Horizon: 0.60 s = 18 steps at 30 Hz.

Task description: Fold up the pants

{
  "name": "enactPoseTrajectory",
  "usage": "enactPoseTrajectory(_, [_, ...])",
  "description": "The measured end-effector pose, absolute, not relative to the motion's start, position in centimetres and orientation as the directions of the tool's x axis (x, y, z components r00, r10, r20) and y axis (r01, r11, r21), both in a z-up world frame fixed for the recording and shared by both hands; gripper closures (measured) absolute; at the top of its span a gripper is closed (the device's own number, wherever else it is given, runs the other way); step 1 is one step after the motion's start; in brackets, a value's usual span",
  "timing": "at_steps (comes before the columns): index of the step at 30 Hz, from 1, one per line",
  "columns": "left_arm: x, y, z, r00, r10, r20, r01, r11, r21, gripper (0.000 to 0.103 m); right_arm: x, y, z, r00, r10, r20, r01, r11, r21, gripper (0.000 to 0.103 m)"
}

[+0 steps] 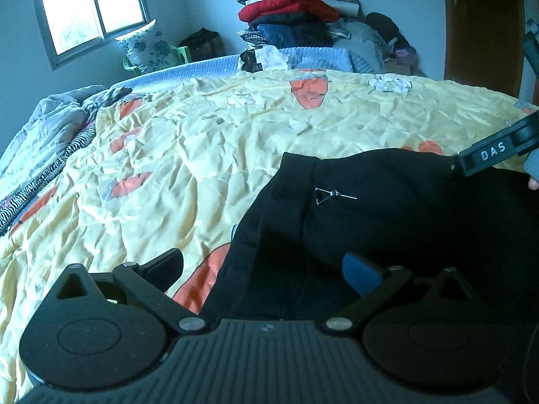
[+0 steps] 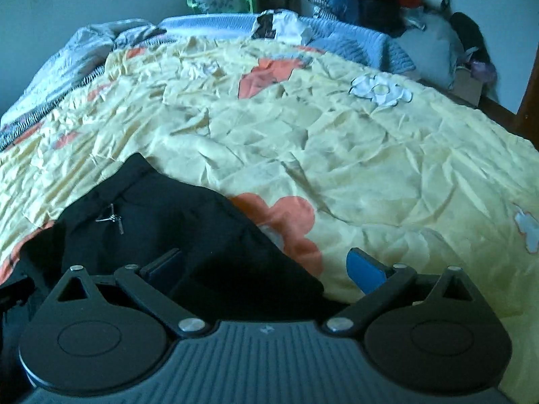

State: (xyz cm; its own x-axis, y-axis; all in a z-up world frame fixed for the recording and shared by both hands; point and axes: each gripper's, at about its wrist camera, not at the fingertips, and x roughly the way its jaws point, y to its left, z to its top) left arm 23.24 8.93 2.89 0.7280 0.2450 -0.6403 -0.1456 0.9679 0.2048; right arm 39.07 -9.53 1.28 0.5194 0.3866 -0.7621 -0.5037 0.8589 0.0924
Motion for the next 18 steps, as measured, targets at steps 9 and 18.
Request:
enactPoseTrajectory(9, [24.6,8.9,2.3,0.717,0.255,-0.649,-0.146,0.965,0.217,0.001,39.1,-8.6,0.2,0.477,0.406,-0.780,-0.578,0.813,0.070,0.062])
enactPoseTrajectory(18, [25.2,8.9,2.0,0.711,0.267,-0.650,-0.151,0.962,0.229,0.001,37.0,-8.1,1.2,0.556,0.416,-0.719,-0.603,0.798,-0.005,0.094])
